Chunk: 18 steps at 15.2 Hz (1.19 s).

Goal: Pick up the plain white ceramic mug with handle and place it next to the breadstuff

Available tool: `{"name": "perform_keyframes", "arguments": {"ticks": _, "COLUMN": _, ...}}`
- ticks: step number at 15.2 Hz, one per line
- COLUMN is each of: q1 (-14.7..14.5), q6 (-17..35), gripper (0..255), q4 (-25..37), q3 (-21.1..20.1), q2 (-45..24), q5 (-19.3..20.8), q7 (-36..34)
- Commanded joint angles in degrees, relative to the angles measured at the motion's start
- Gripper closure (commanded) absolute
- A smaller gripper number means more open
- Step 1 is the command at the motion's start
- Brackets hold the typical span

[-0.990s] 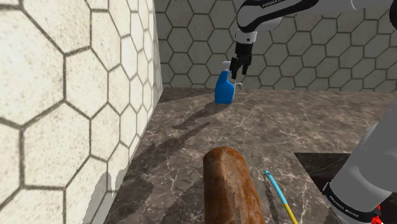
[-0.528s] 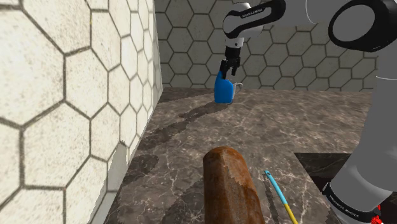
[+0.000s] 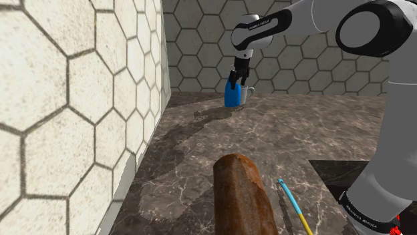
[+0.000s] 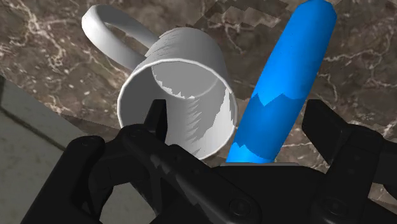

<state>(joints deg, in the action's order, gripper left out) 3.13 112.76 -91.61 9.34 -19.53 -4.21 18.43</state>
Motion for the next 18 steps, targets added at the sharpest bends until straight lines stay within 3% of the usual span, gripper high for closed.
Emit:
{"name": "perform_keyframes", "arguments": {"ticks": 1, "q1": 0.0, "q6": 0.6, "gripper": 0, "q4": -0.4, "q3": 0.0, "q2": -0.2, "q5": -0.1, "q7": 0.1}}
{"name": "perform_keyframes", "arguments": {"ticks": 8, "q1": 0.0, "q6": 0.6, "gripper": 0, "q4": -0.4, "q3": 0.0, "q2": -0.2, "q5": -0.1, "q7": 0.1}}
{"name": "perform_keyframes", "arguments": {"ticks": 9, "q1": 0.0, "q6": 0.6, "gripper": 255, "q4": -0.4, "q3": 0.0, "q2": -0.2, "q5": -0.1, "q7": 0.1}}
{"name": "perform_keyframes", "arguments": {"ticks": 18, "q1": 0.0, "q6": 0.6, "gripper": 255, "q4": -0.4, "q3": 0.0, "q2": -0.2, "q5": -0.1, "q7": 0.1}}
